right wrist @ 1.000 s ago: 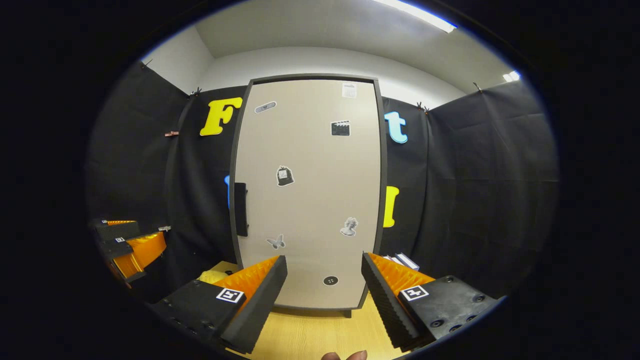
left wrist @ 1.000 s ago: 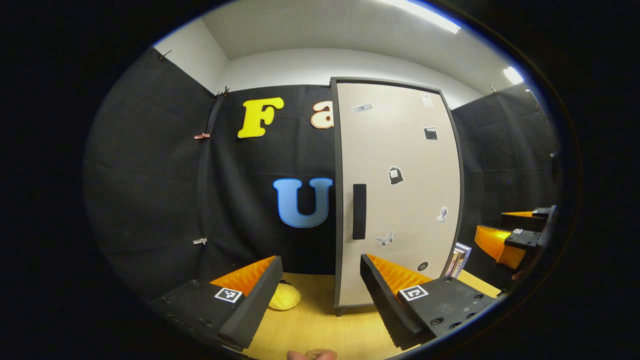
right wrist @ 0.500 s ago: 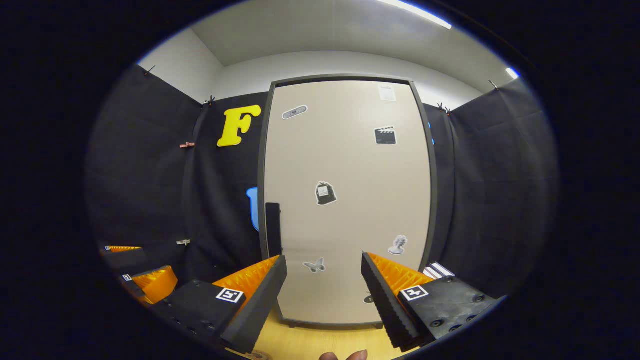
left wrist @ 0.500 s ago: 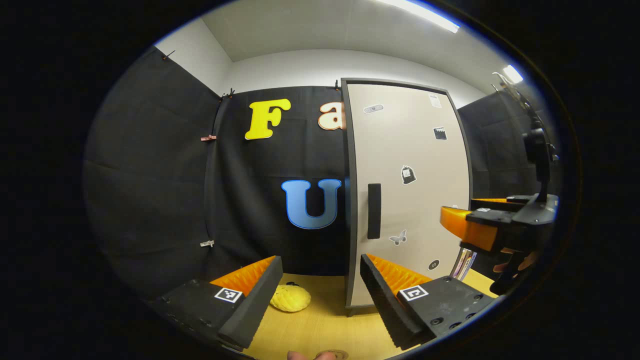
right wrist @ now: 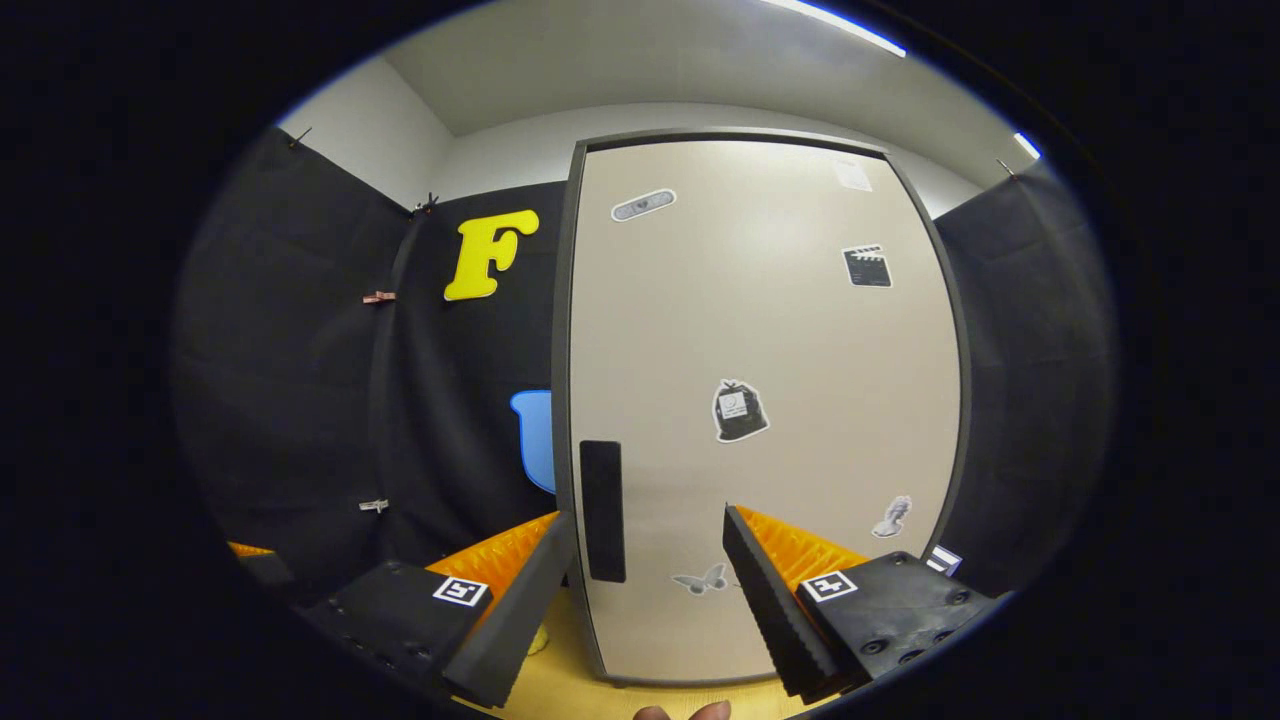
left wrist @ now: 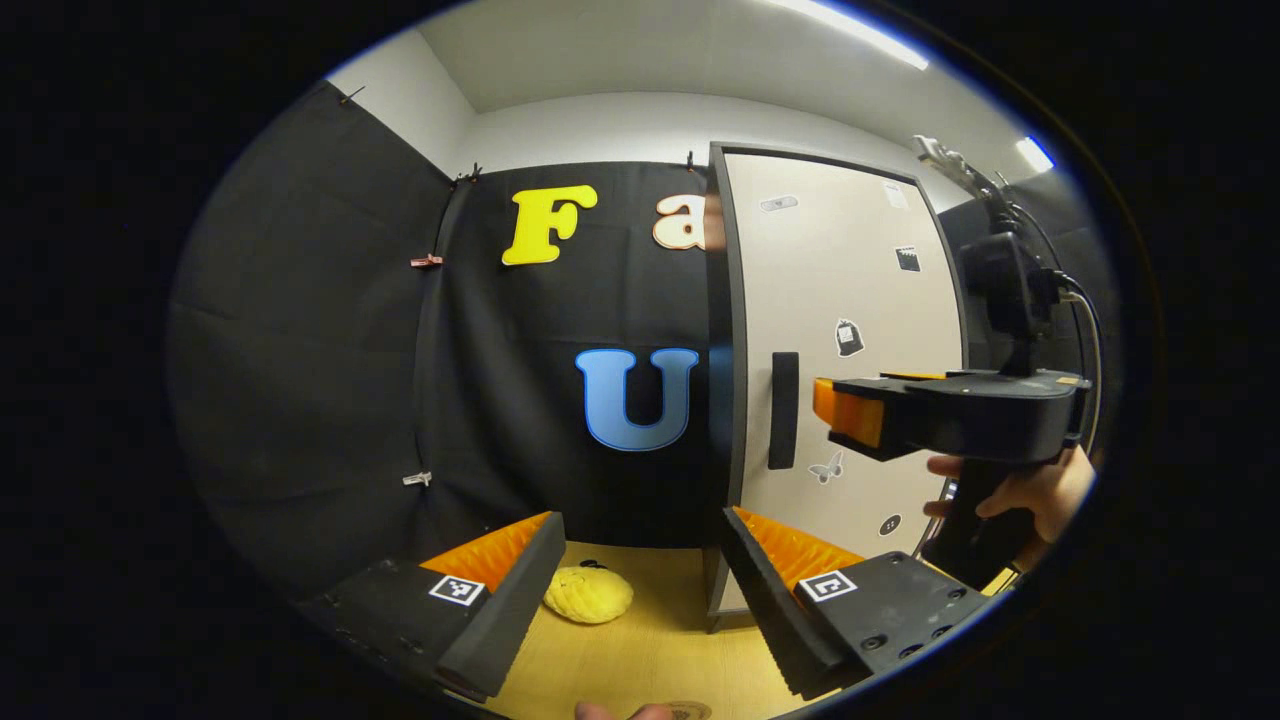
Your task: Open the cabinet door with the right hand, grasp the bottle in the cabinet with the left hand and place it on the coaster, then close the cabinet door with the right hand.
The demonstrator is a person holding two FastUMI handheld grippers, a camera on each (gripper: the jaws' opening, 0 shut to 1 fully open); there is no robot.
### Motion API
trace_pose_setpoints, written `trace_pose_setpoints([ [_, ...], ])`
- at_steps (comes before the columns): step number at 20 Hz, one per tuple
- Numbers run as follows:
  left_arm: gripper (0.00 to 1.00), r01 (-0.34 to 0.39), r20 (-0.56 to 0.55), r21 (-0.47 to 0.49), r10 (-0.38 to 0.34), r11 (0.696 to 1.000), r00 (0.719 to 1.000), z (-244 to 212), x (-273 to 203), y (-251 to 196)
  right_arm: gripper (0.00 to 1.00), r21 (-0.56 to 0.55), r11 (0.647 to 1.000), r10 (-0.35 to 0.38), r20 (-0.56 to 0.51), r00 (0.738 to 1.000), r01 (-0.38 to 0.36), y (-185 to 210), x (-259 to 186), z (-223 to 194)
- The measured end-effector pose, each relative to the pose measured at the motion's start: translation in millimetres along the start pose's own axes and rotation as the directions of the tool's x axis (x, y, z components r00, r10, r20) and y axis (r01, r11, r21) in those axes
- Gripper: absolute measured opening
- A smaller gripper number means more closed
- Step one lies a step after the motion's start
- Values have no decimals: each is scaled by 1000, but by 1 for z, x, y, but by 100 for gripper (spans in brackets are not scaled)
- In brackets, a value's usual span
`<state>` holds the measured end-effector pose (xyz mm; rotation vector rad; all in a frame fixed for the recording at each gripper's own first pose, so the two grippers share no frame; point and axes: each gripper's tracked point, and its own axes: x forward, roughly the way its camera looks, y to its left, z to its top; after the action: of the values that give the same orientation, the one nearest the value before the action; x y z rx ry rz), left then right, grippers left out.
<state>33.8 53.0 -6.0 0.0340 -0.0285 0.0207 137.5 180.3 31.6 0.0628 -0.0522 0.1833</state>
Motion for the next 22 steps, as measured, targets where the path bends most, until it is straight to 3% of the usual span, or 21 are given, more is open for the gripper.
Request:
trace_pose_setpoints([
  [6, 98, -6, -19, -19, 5, 1000, 1000, -9, 15, 14, 98, -19, 1000, -6, -34, 999, 6, 19, 42, -25],
  [10, 98, -13, -35, -18, 12, 1000, 999, -16, 21, 23, 97, -3, 999, -49, -35, 998, 49, 18, 67, -33],
  [11, 98, -16, -34, -19, 15, 1000, 999, -17, 22, 26, 89, 1, 998, -61, -31, 998, 61, 16, 72, -34],
  [14, 98, -25, -26, -26, 24, 999, 999, -16, 20, 37, 83, 18, 998, -65, -25, 998, 65, 21, 84, -37],
  [15, 98, -29, -22, -26, 28, 999, 999, -16, 19, 39, 70, 22, 997, -74, -35, 997, 75, 21, 87, -39],
  [16, 98, -35, -19, -25, 35, 999, 999, -15, 17, 43, 51, 29, 997, -75, -38, 996, 76, 23, 85, -41],
  [18, 98, -46, -19, -30, 45, 998, 999, -17, 13, 47, 52, 27, 993, -115, -53, 992, 117, 16, 92, -43],
  [19, 98, -50, -22, -36, 49, 998, 999, -20, 11, 46, 35, 36, 993, -111, -47, 993, 113, 16, 86, -45],
  [22, 98, -61, -34, -47, 59, 997, 998, -22, 5, 47, 28, 23, 996, -85, -46, 995, 87, 18, 84, -45],
])
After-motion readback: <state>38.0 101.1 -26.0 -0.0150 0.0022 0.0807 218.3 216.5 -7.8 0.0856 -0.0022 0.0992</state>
